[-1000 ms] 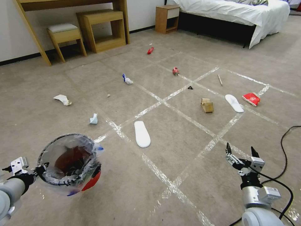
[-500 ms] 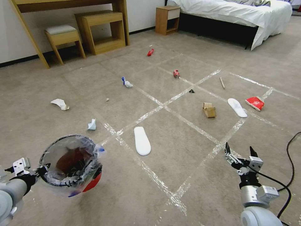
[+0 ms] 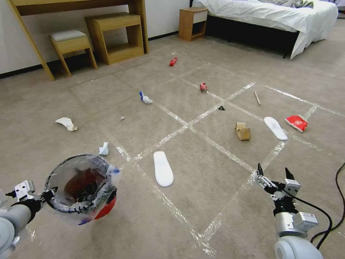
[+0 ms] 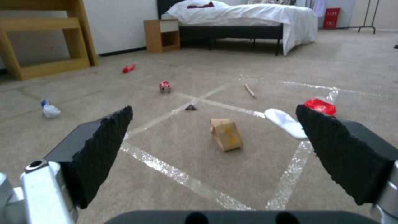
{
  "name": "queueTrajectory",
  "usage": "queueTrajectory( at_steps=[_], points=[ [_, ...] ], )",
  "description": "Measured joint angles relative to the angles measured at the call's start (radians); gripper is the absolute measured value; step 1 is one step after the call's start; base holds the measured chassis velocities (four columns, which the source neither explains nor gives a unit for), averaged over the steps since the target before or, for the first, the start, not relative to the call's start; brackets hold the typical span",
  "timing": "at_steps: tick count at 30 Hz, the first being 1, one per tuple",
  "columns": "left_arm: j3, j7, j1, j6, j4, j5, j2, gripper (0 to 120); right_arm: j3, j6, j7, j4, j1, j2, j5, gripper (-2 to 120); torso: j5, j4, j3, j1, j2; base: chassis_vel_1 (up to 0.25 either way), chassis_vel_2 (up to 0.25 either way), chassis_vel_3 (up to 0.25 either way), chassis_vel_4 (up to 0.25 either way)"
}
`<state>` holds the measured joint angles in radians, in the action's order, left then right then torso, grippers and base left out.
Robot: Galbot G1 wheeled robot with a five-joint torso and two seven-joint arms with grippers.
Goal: Pick up the trash bin and place the garbage on the floor into it.
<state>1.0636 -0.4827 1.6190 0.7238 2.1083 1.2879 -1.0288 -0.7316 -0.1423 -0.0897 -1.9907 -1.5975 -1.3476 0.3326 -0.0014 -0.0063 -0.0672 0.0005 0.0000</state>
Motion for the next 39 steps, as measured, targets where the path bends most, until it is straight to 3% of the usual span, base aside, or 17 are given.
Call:
queueTrajectory(
  at_steps=[20, 26, 29, 31, 33, 37, 39],
  points=[
    [-0.007, 0.004, 0.007, -0.007, -0.006, -0.021, -0.009, 1, 0.028, 0.022, -0.021, 0.0, 0.013, 0.018, 0.022, 100, 0.0001, -0.0001, 0.0, 0.0, 0.0, -0.074, 0.078, 0.083, -0.077],
    [-0.02, 0.004, 0.003, -0.007, -0.011, -0.032, -0.013, 1, 0.085, 0.145, -0.077, -0.025, 0.04, 0.059, 0.132, 100, 0.0, 0.0001, 0.0, 0.0, 0.0, 0.0, 0.0, 0.0, 0.0],
    [-0.031, 0.002, -0.001, -0.007, -0.015, -0.042, -0.017, 1, 0.142, 0.273, -0.14, -0.052, 0.068, 0.099, 0.245, 100, 0.0001, 0.0, 0.0, 0.0, 0.0, 0.0, 0.0, 0.0, 0.0],
    [-0.032, 0.001, -0.001, -0.007, -0.015, -0.043, -0.018, 1, 0.149, 0.288, -0.15, -0.056, 0.072, 0.103, 0.258, 100, 0.0, 0.0, 0.0, 0.0, 0.0, 0.0, 0.0, 0.0, 0.0],
    [-0.039, -0.001, -0.003, -0.007, -0.016, -0.05, -0.024, 1, 0.209, 0.397, -0.225, -0.066, 0.114, 0.129, 0.361, 100, 0.0001, 0.0001, 0.0, 0.0, 0.0, 0.0, 0.0, 0.0, 0.0],
    [-0.041, -0.003, -0.004, -0.007, -0.017, -0.056, -0.032, 1, 0.266, 0.461, -0.286, -0.055, 0.155, 0.151, 0.44, 100, 0.0, 0.0001, 0.0, 0.0, 0.0, 0.0, 0.0, 0.0, 0.0],
    [-0.041, -0.004, -0.003, -0.007, -0.02, -0.06, -0.039, 1, 0.331, 0.526, -0.365, -0.033, 0.2, 0.172, 0.53, 100, 0.0, -0.0001, 0.0, 0.0, 0.0, 0.0, 0.0, 0.0, 0.0]
  ],
)
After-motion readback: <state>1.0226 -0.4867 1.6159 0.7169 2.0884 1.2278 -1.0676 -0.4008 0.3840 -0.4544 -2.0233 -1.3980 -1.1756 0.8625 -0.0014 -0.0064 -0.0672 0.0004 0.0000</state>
